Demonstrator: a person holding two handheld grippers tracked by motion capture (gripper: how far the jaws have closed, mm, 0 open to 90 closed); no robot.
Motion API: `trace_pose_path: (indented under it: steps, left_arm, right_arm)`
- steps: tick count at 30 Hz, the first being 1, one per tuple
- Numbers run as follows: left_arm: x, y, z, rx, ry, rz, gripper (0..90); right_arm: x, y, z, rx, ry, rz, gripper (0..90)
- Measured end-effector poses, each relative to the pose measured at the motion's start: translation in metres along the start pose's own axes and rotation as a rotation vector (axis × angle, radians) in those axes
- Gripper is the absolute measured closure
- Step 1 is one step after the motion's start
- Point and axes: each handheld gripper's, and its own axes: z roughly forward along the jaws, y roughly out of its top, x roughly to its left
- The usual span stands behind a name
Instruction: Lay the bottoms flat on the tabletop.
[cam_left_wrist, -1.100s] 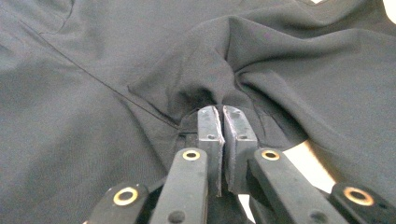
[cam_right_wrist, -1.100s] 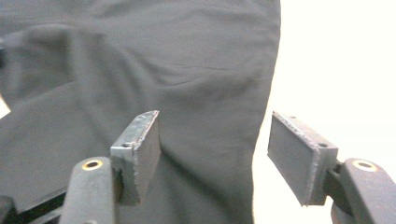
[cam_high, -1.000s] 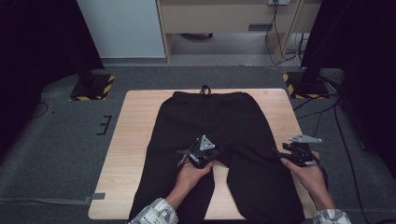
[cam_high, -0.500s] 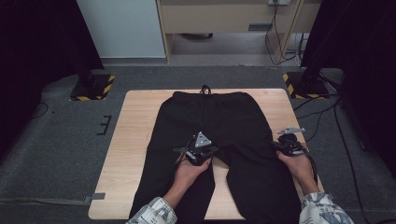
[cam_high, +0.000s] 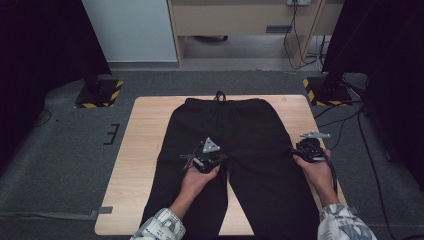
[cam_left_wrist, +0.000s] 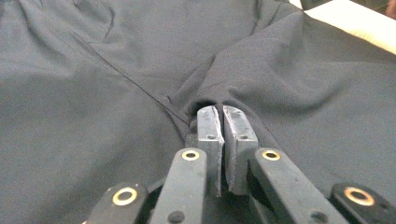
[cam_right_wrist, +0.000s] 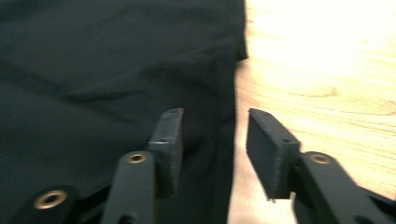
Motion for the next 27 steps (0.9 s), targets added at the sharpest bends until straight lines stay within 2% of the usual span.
trace_pose_path:
  steps: [4, 5, 7, 12, 17, 19, 21, 25, 26, 27]
  left_arm:
    - [0.001, 0.002, -0.002, -0.018, 0.016, -0.003, 85.6]
    - [0.001, 0.002, -0.002, -0.018, 0.016, -0.003, 85.5]
    - [0.002, 0.002, -0.002, -0.015, 0.012, -0.008, 85.5]
    - [0.001, 0.003, -0.002, -0.017, 0.009, -0.008, 85.5]
    - [0.000, 0.003, -0.002, -0.015, 0.004, -0.007, 85.4]
    - [-0.001, 0.002, -0.002, -0.014, 0.001, -0.007, 85.4]
    - [-0.002, 0.002, -0.001, -0.012, -0.003, -0.006, 85.4]
    - [-0.003, 0.001, 0.000, -0.007, -0.005, -0.002, 85.4]
    - [-0.003, 0.000, 0.000, -0.005, -0.010, -0.003, 85.4]
    - [-0.004, 0.000, 0.000, -0.004, -0.012, -0.001, 85.4]
  right_arm:
    - [0.008, -0.012, -0.022, -0.035, 0.029, -0.023, 44.9]
    - [0.008, -0.012, -0.022, -0.035, 0.029, -0.023, 44.9]
    - [0.007, -0.026, -0.032, -0.033, 0.047, -0.017, 42.4]
    - [0.008, -0.043, -0.034, -0.007, 0.079, -0.015, 44.8]
    - [0.015, -0.051, -0.032, 0.021, 0.084, -0.046, 44.1]
    - [0.019, -0.055, -0.028, 0.020, 0.067, -0.079, 45.8]
    - [0.020, -0.055, -0.029, 0.018, 0.072, -0.075, 50.8]
    - [0.023, -0.055, -0.030, 0.015, 0.086, -0.094, 84.1]
    - [0.023, -0.055, -0.031, 0.021, 0.104, -0.091, 88.5]
    - [0.023, -0.055, -0.031, 0.021, 0.101, -0.093, 89.0]
